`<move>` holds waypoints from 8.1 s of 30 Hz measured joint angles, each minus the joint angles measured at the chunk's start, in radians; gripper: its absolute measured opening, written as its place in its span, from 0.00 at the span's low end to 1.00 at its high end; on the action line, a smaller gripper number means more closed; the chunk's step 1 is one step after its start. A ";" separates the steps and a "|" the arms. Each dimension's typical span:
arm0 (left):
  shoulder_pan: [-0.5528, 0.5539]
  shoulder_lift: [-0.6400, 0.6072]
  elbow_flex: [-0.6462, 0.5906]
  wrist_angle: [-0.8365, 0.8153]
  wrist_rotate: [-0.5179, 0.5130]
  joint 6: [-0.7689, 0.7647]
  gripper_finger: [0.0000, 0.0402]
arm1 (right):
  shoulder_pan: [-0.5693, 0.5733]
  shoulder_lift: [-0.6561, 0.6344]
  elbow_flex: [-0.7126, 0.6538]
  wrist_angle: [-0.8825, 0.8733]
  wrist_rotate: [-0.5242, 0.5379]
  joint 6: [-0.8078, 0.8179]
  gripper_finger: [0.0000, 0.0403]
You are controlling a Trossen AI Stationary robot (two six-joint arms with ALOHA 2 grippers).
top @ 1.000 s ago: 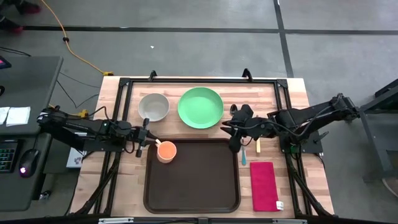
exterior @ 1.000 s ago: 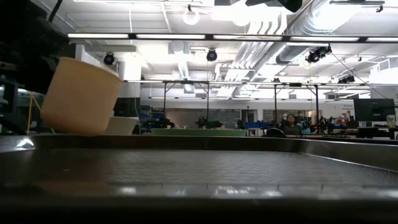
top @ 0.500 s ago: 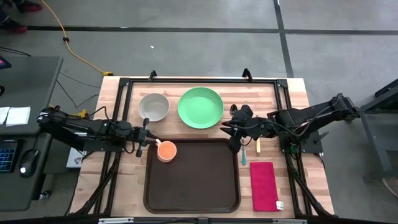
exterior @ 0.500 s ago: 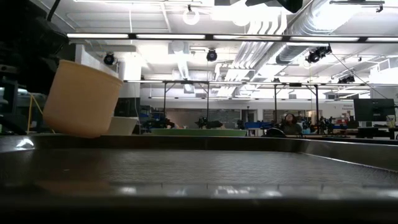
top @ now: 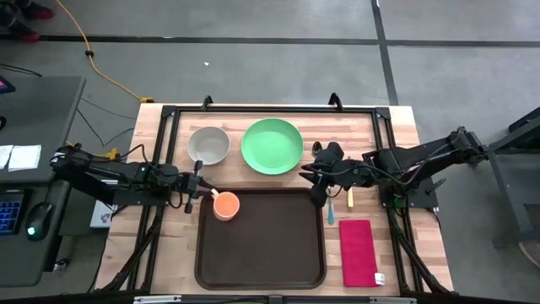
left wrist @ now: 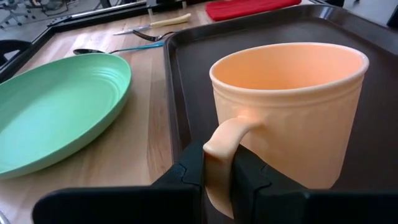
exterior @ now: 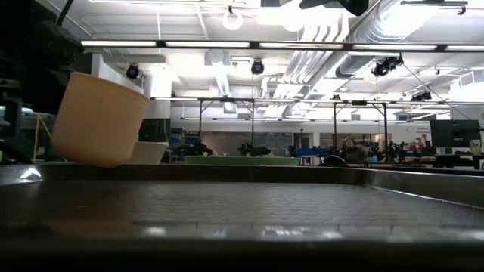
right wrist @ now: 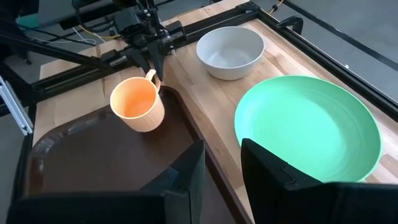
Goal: Set up tray
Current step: Put the orange cup on the brown serving tray, then put the green plate to the right of the orange cup on the brown serving tray
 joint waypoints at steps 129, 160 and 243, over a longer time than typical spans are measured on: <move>0.000 0.023 0.024 -0.087 0.089 -0.132 0.18 | 0.013 -0.513 -0.454 0.247 -0.075 -0.011 0.21; 0.000 0.022 0.034 -0.116 0.002 0.084 0.18 | 0.013 -0.513 -0.454 0.230 -0.106 -0.004 0.21; 0.001 0.014 0.319 -0.619 -0.051 0.011 0.50 | 0.013 -0.607 -0.475 0.115 -0.094 0.017 0.21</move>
